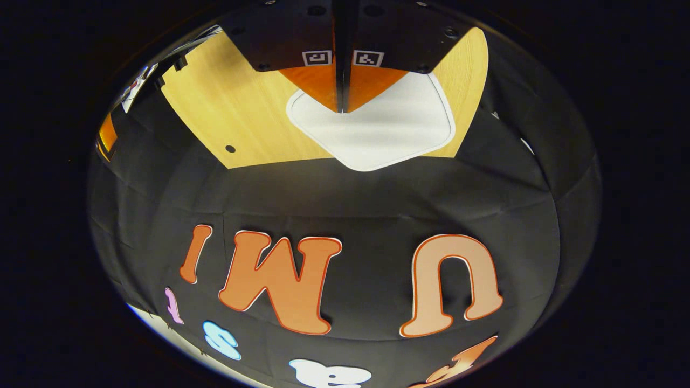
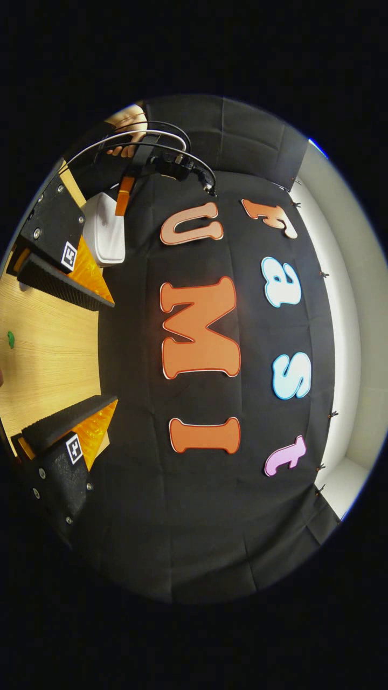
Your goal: Press the lid of the desktop garbage bin to open it, pick up the crumpled paper on the desktop and throw it into the bin, then pick up the pop can on the desktop and drop it into the bin, and finally close the garbage bin lid.
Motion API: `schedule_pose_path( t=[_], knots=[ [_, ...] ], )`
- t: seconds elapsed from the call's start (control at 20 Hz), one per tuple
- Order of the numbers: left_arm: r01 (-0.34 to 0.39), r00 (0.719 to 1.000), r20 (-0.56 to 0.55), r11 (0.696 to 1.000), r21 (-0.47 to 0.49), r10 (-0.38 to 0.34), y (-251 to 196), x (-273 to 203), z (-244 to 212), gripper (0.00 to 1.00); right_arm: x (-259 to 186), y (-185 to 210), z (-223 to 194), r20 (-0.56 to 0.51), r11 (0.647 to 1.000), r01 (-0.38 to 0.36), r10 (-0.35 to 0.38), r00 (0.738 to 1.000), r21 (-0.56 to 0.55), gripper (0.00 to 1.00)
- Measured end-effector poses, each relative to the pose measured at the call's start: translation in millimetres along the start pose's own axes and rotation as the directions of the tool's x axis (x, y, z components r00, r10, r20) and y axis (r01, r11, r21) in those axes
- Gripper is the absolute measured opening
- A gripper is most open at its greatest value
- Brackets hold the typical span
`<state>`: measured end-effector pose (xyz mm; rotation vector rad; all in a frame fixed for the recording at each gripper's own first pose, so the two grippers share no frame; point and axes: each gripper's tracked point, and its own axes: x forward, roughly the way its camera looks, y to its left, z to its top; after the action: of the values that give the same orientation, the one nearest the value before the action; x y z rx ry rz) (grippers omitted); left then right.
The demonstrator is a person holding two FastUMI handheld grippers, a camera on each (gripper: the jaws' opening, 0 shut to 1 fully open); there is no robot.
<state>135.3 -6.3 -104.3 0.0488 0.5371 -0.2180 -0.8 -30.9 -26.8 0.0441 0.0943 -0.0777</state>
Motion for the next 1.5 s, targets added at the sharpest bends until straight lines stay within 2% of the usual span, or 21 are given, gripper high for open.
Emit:
schedule_pose_path(
  t=[0.4, 0.45, 0.55, 0.6, 1.0, 1.05, 1.1, 1.25, 1.5],
  knots=[
    [0.036, 0.992, -0.118, 0.999, -0.010, -0.037, -2, 23, -36, 0.00, 3, -2, -11, -0.028, 1.000, 0.003, -0.002, 1.000, 0.008, 0.94],
    [0.030, 0.982, -0.186, 0.999, -0.016, -0.032, 0, 24, -49, 0.00, 4, -1, -12, -0.032, 1.000, -0.001, 0.001, 0.999, 0.010, 0.94],
    [0.023, 0.986, -0.162, 0.999, -0.035, -0.029, -1, 35, -39, 0.01, 5, -1, -16, -0.046, 1.000, -0.003, 0.005, 0.999, 0.024, 0.93],
    [0.029, 0.981, -0.188, 0.999, -0.036, -0.035, -2, 34, -44, 0.01, 5, 0, -18, -0.051, 1.000, -0.004, 0.006, 0.999, 0.029, 0.94],
    [0.014, 0.989, -0.144, 0.999, -0.050, -0.021, 0, 30, -44, 0.01, 0, -3, -22, -0.056, 0.999, 0.005, -0.003, 0.998, 0.036, 0.94],
    [0.017, 0.991, -0.135, 0.999, -0.052, -0.024, 0, 30, -42, 0.05, 0, -3, -20, -0.053, 0.999, 0.004, -0.002, 0.999, 0.040, 0.94],
    [0.023, 0.992, -0.119, 0.999, -0.045, -0.028, 1, 29, -38, 0.01, -1, -3, -19, -0.051, 0.999, 0.001, 0.001, 0.999, 0.041, 0.94],
    [-0.053, 0.994, -0.096, 0.998, 0.029, 0.056, 15, 22, -25, 0.00, -2, -6, -16, -0.048, 0.999, 0.006, -0.005, 0.999, 0.032, 0.94],
    [-0.100, 0.990, 0.110, 0.992, 0.079, 0.091, 7, -16, 46, 0.00, -3, -2, -13, -0.043, 1.000, 0.000, 0.000, 0.999, 0.015, 0.94]
  ],
)
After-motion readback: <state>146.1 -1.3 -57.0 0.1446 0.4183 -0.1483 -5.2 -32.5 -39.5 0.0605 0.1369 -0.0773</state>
